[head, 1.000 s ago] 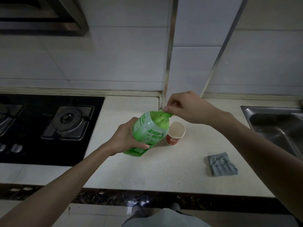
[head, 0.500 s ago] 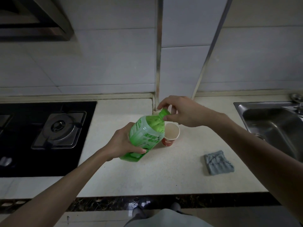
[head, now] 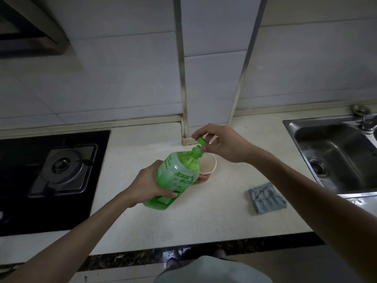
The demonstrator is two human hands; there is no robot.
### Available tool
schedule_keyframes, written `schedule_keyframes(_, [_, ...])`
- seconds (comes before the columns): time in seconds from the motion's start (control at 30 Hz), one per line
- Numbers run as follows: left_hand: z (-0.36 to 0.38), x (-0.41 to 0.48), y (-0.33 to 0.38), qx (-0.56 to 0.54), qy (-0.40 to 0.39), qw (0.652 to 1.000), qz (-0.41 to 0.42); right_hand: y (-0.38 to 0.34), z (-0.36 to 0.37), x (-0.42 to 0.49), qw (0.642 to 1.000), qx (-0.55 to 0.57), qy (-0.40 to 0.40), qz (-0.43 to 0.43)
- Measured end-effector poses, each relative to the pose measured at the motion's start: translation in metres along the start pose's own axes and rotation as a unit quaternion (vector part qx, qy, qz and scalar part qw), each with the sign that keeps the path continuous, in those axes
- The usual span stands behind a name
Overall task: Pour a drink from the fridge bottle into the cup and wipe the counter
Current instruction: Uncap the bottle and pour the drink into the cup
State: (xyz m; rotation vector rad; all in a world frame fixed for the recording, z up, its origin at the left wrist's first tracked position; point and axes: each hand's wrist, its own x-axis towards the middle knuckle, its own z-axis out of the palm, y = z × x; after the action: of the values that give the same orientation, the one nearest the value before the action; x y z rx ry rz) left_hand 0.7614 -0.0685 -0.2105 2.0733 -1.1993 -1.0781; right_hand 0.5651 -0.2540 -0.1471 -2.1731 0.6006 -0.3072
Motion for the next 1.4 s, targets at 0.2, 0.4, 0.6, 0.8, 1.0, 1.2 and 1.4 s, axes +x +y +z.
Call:
schedule_keyframes(0.2, [0.007,0.006,-0.004,0.023,-0.01,0.999,-0.025,0.024,-0.006,-0.002,0.996,-0.039,0.06,0.053])
schedule_keyframes(0.4, [0.012,0.014,-0.006,0.042,-0.013,0.998,-0.045,0.048,-0.006,-0.014,0.991,-0.063,0.054,0.108])
schedule_keyframes(0.6, [0.015,0.023,-0.004,0.061,-0.015,0.996,-0.059,0.065,-0.002,-0.027,0.987,-0.064,0.041,0.144])
schedule_keyframes(0.8, [0.017,0.026,-0.004,0.078,-0.017,0.995,-0.066,0.076,0.0,-0.036,0.984,-0.06,0.03,0.168])
schedule_keyframes(1.0, [0.018,0.025,-0.006,0.09,-0.021,0.993,-0.075,0.083,0.0,-0.042,0.982,-0.059,0.026,0.18])
schedule_keyframes(1.2, [0.017,0.022,-0.008,0.089,-0.021,0.993,-0.079,0.084,0.004,-0.044,0.981,-0.059,0.023,0.182])
schedule_keyframes(1.4, [0.017,0.018,-0.007,0.083,-0.021,0.993,-0.082,0.084,0.006,-0.046,0.981,-0.058,0.016,0.182])
